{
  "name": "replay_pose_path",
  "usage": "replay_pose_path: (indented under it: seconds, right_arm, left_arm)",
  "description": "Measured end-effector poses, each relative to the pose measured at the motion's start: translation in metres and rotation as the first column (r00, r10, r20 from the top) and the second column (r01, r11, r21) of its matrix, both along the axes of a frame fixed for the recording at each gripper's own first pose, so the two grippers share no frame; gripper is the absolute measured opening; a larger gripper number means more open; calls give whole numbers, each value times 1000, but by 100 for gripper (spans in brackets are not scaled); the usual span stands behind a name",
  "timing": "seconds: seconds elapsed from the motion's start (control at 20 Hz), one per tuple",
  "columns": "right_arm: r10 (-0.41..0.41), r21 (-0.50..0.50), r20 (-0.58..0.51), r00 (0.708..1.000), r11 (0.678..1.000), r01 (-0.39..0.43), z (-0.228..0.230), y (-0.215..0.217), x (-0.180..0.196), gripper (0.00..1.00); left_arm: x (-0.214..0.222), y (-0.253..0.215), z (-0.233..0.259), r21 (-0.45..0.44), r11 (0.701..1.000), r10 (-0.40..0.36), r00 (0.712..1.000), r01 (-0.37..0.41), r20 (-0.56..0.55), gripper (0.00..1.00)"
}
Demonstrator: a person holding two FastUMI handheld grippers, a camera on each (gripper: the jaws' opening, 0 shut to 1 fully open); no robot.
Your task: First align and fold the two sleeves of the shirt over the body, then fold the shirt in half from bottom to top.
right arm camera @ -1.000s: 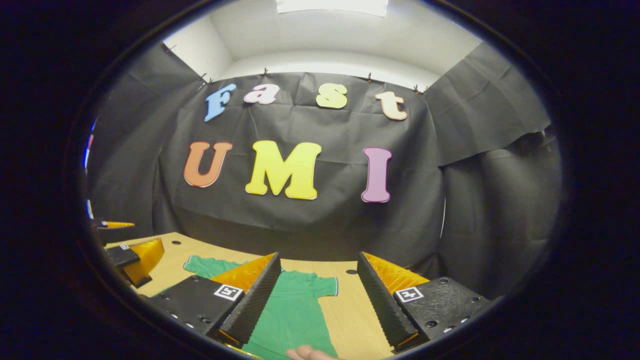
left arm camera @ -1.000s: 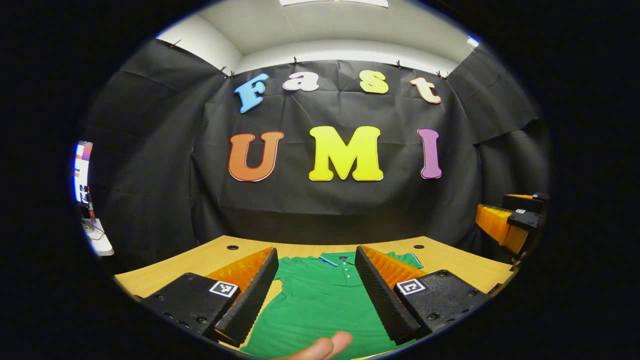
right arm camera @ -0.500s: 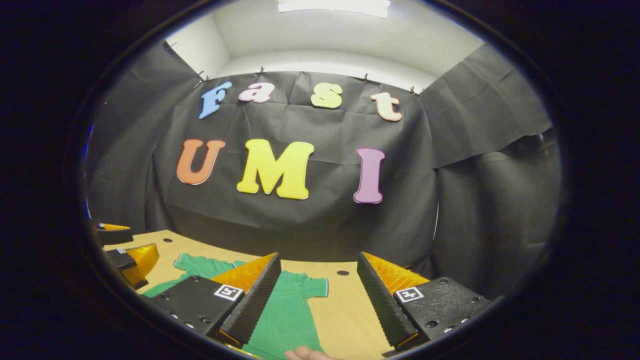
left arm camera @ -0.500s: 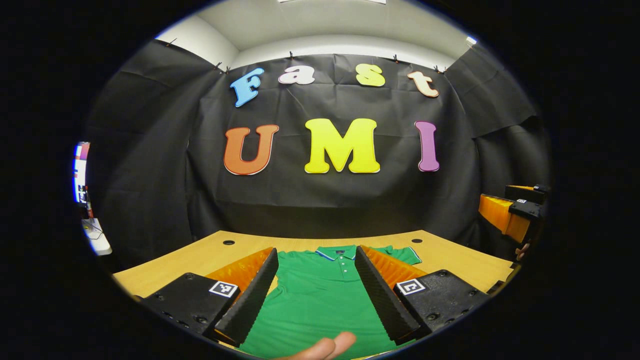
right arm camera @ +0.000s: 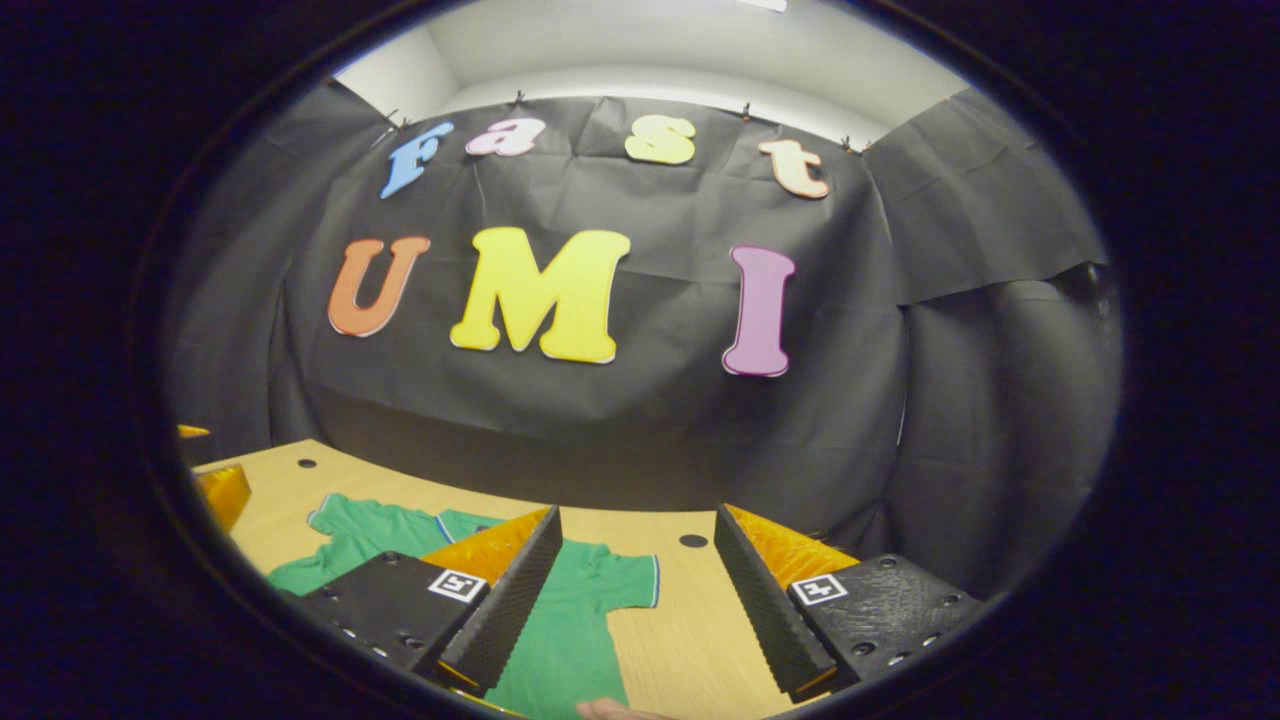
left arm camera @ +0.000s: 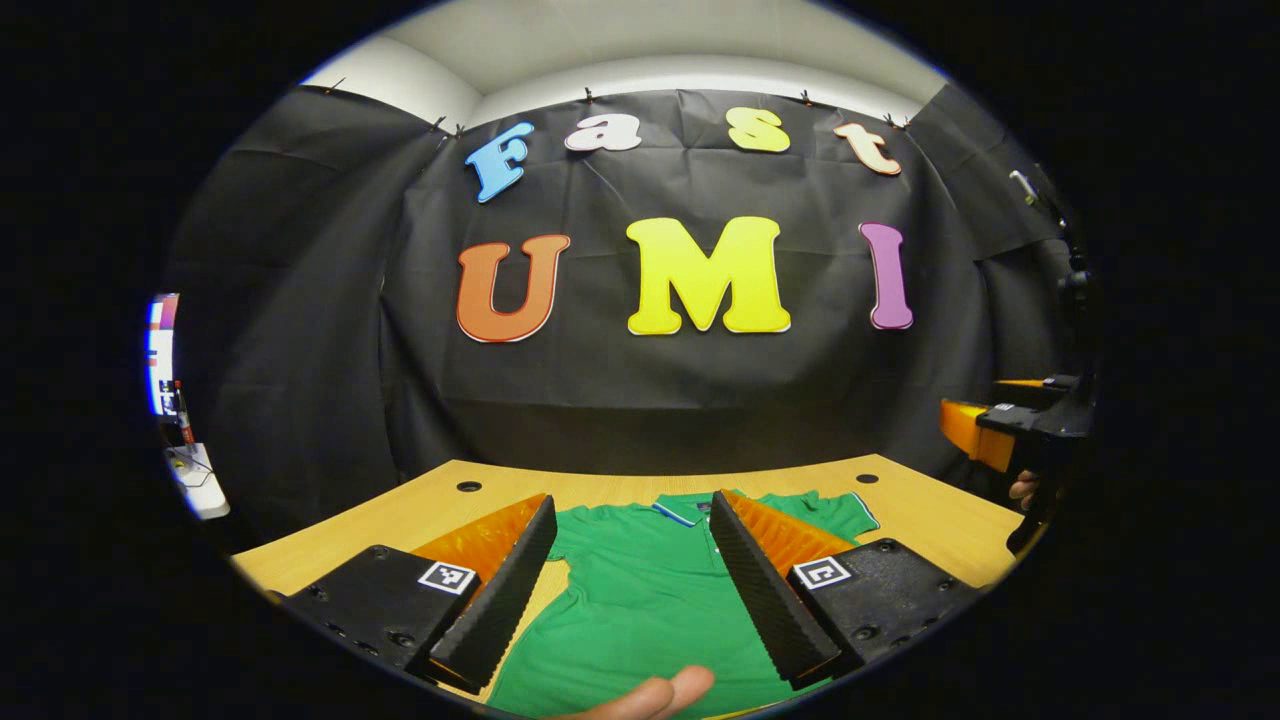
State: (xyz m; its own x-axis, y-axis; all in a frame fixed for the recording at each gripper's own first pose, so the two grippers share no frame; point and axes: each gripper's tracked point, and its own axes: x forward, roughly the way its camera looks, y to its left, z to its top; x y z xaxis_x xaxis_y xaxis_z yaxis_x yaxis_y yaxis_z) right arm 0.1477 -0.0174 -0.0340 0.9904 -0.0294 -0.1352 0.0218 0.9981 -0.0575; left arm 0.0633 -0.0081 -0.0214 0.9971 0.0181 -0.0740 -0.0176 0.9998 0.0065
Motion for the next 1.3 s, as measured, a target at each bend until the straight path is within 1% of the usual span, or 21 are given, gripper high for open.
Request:
replay_pose_path:
  seconds: [0.05,0.15,0.2,0.25,0.3,0.35,0.4,0.45,0.5,0.6,0.65,0.75,0.8,0.9,0.95,1.0,1.05,1.15,1.2,1.25,1.3]
  right_arm:
    - [1,-13,-37,999,1000,-2,-11,-1,22,95]
    - [-9,-36,-120,993,999,5,-39,-6,64,95]
    - [-18,-42,-164,986,999,11,-54,-10,83,97]
    - [-19,-42,-203,979,999,11,-67,-13,101,97]
    - [-14,-31,-244,970,999,7,-83,-15,116,95]
    - [-10,-13,-295,955,1000,7,-99,-16,130,95]
    - [-19,2,-344,939,1000,21,-116,-23,142,98]
    - [-24,26,-390,921,999,36,-131,-28,153,95]
    - [-24,47,-434,901,998,50,-148,-31,163,97]
    - [-43,73,-515,856,993,94,-181,-41,181,95]
    - [-48,76,-556,830,991,109,-194,-45,187,95]
    - [-45,83,-611,790,989,121,-214,-50,195,96]
    - [-44,80,-645,763,989,125,-220,-53,195,95]
    - [-37,77,-680,732,990,122,-227,-51,197,94]
    - [-47,60,-696,717,991,123,-231,-53,196,91]
    - [-53,45,-717,695,992,122,-234,-54,192,90]
    - [-30,55,-738,674,993,104,-236,-46,189,86]
    - [6,75,-786,618,994,85,-245,-32,181,84]
    - [21,103,-790,612,990,99,-245,-28,184,84]
    - [27,123,-804,593,985,121,-245,-28,183,77]
    - [21,132,-806,591,981,145,-243,-30,186,70]
  left_arm:
    - [6,0,0,-15,1000,-1,1000,1,14,99]
    - [18,-1,-2,-42,999,-11,999,12,43,99]
    - [23,-3,-5,-52,999,-14,999,16,43,99]
    - [27,-3,-9,-60,998,-13,999,15,38,99]
    - [32,-2,-14,-66,998,-15,999,17,28,99]
    - [35,-3,-19,-74,997,-21,1000,22,14,99]
    - [38,-3,-26,-81,996,-25,1000,25,-4,99]
    - [42,-2,-34,-80,996,-28,999,26,-21,99]
    - [44,1,-41,-71,997,-17,999,15,-30,99]
    - [47,15,-50,-44,999,21,999,-22,-25,99]
    - [49,18,-55,-40,999,26,999,-28,-29,99]
    - [49,24,-61,-54,998,28,999,-29,-33,99]
    - [49,27,-63,-60,998,30,999,-32,-37,99]
    - [48,31,-69,-76,997,25,999,-28,-43,99]
    - [47,33,-72,-83,996,22,999,-25,-44,99]
    - [45,38,-73,-86,996,31,999,-34,-44,99]
    - [44,43,-75,-86,995,45,998,-49,-48,99]
    - [43,47,-70,-83,995,51,998,-53,-28,99]
    - [43,47,-69,-88,995,47,999,-49,-23,96]
    - [43,47,-71,-90,995,43,999,-45,-24,96]
    - [43,48,-72,-90,995,43,999,-45,-25,96]
